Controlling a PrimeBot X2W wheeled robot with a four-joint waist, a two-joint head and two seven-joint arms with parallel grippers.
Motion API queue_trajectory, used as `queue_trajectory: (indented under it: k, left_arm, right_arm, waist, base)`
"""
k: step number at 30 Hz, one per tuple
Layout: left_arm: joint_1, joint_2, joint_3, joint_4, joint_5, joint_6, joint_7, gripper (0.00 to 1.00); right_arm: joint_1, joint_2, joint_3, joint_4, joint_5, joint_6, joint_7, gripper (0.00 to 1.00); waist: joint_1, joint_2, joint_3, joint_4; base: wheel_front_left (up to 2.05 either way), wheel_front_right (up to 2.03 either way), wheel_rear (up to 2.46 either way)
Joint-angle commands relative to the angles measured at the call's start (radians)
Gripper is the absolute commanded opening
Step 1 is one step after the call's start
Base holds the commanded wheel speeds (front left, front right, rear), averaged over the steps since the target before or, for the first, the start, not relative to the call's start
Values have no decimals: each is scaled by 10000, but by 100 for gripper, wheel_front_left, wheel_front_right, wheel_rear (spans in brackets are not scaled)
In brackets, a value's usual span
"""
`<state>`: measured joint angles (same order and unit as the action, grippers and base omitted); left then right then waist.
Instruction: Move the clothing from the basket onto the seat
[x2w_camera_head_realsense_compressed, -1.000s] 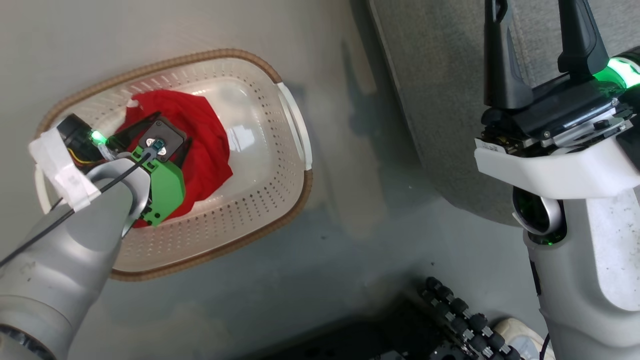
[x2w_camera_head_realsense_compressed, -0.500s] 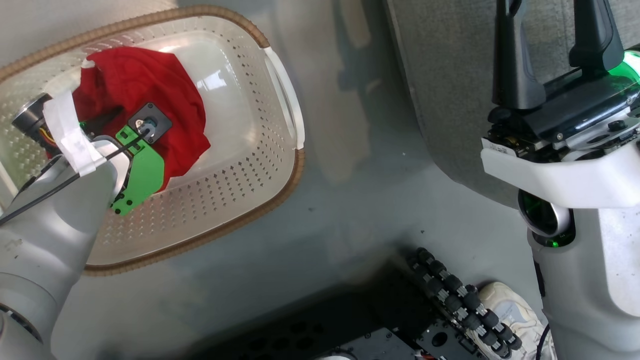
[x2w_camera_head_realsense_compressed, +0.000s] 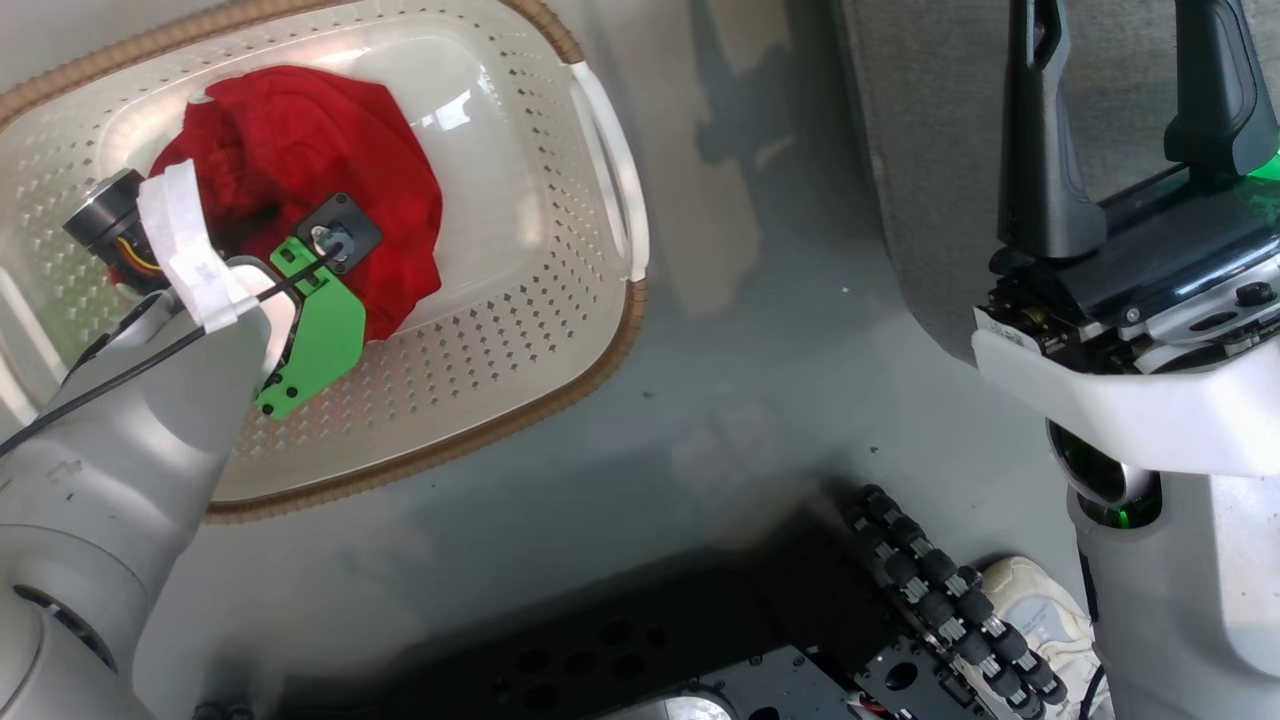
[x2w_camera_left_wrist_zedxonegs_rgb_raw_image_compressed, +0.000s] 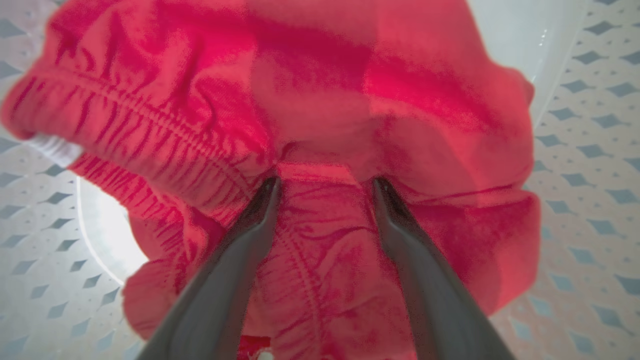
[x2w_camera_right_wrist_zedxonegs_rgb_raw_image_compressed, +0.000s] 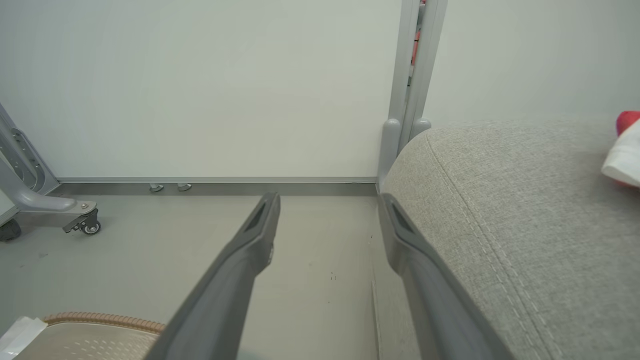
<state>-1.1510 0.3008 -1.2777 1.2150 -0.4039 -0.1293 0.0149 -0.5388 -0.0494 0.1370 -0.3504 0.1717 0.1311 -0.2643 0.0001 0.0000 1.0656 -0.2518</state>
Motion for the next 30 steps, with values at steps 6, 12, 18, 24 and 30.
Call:
queue_trajectory:
  k: [6,12,18,24,30]
  left_arm:
    - [-199,-263,-28,150,307,-20,29,0]
    - [-307,-421,-33,232,474,-20,-196,0]
    - [-514,-556,-34,373,616,-20,-477,0]
    - [-584,-738,-31,453,606,-20,-840,0]
    - [-372,-688,26,505,333,-20,-1268,100]
  right_arm:
    - [128,-21,0,-22,-152,-7,-2,100]
    - [84,-21,-32,77,-135,-7,-2,100]
    - [148,-21,-95,204,-54,-7,-1,100]
    - [176,-19,-115,376,42,-7,-1,100]
    - [90,-21,-42,603,152,-7,-1,100]
  waist:
    - [-1,0,11,268]
    - [-1,0,-119,319]
    - [-1,0,-299,405]
    - [-1,0,-528,488]
    - [-1,0,-747,451]
  base:
    - [0,0,0]
    - [0,0,0]
    - [0,0,0]
    - [0,0,0]
    - [0,0,0]
